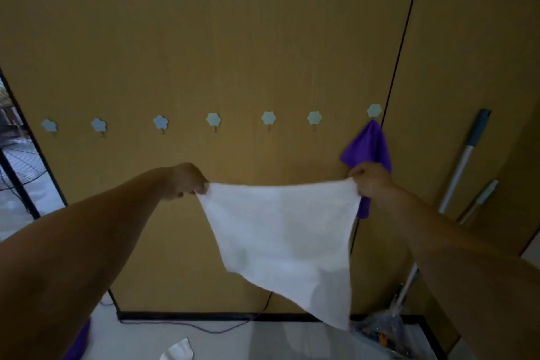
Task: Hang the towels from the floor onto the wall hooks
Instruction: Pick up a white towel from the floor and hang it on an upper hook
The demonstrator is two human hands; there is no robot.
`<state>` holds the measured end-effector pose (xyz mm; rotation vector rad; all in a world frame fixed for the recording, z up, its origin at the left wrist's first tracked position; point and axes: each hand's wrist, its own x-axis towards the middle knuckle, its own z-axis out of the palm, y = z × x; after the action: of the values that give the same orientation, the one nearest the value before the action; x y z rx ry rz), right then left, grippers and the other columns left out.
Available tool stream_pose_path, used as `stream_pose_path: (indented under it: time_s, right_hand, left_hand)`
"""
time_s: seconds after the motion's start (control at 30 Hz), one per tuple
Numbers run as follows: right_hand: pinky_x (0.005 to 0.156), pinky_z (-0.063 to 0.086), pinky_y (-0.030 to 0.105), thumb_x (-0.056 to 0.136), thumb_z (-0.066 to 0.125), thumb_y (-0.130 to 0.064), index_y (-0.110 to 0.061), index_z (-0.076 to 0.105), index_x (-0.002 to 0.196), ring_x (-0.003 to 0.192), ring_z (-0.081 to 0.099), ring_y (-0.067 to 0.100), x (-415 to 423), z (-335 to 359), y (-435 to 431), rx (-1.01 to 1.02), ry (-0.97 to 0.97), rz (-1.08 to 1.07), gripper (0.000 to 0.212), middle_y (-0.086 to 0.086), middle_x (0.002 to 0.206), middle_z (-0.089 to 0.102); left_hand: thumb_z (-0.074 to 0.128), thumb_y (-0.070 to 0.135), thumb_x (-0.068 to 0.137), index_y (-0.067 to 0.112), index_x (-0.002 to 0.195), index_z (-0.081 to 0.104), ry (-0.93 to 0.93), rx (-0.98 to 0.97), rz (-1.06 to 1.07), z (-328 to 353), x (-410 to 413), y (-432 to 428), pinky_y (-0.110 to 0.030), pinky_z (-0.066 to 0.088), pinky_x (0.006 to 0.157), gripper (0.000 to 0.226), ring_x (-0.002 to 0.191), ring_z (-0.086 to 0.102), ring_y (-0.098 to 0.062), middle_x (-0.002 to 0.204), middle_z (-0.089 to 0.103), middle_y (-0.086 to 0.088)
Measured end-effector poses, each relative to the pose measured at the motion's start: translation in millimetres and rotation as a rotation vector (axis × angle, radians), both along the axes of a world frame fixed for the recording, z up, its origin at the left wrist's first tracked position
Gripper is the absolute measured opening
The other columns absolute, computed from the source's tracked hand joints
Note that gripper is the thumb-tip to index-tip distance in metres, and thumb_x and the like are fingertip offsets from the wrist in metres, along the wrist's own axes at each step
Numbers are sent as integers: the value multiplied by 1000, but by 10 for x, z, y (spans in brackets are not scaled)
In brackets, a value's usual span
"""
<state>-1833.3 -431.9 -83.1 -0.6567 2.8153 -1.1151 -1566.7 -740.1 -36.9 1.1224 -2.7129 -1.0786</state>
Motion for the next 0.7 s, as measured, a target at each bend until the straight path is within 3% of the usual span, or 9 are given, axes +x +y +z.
stream_pose_path:
  time_s: [0.07,0.13,0.23,0.27,0.33,0.43,0.57,0.63,0.7]
  right_hand:
    - [88,47,29,95,46,-11,-13,70,105,107,60,28,-11,91,-22,-184,127,-118,26,9,118,66]
    - [90,44,28,95,46,-12,-14,69,107,112,58,27,37,148,-67,-101,150,-41,26,7,121,65]
    - [93,45,32,97,43,-15,-15,67,112,113,56,26,46,183,-62,-153,139,2,29,6,123,64]
    - [94,44,31,98,41,-15,-15,66,115,114,56,26,35,195,-52,-170,128,8,30,6,124,63]
    - [98,43,32,98,38,-13,-13,65,117,116,54,26,10,209,-61,-163,90,16,33,7,127,60]
    - [97,46,38,97,37,-11,-8,65,111,109,56,29,-15,230,-110,-130,34,18,31,12,120,61]
    - [90,47,38,96,41,-6,-2,67,106,92,56,25,-71,288,-163,-160,-58,-4,28,13,108,63]
    - [85,48,37,96,45,-7,0,69,102,79,54,19,-90,314,-162,-209,-113,-11,26,11,97,62]
    - [72,47,33,96,46,-8,-2,69,96,74,53,18,-94,353,-148,-251,-147,-2,24,7,86,60]
  left_hand:
    - [61,-5,83,1,101,69,210,29,105,30,-33,-50,-28,35,61,21,68,46,-23,82,57,-11]
    - [60,-1,86,-3,108,65,285,44,168,97,-14,-53,-27,38,60,23,76,48,-25,91,57,-15]
    - [55,2,90,0,116,62,426,159,208,98,-13,-55,-34,47,81,26,108,56,-32,125,58,-17]
    - [51,-3,89,-2,111,63,461,246,208,92,-22,-27,-37,46,85,24,112,56,-36,125,59,-19]
    - [46,-5,89,-5,100,65,508,334,234,86,-25,15,-41,45,81,22,101,58,-38,111,62,-20]
    - [51,2,90,2,81,64,415,312,209,105,-30,28,-37,38,75,16,85,49,-28,91,56,-11]
    - [56,6,82,6,86,55,345,331,153,202,14,22,-35,32,73,4,85,40,-25,92,45,-10]
    - [61,12,63,7,82,52,238,310,56,245,46,17,-32,31,68,22,83,37,-24,90,41,-9]
    - [64,14,53,4,87,60,147,250,-28,279,39,11,-30,32,66,36,83,40,-24,89,48,-8]
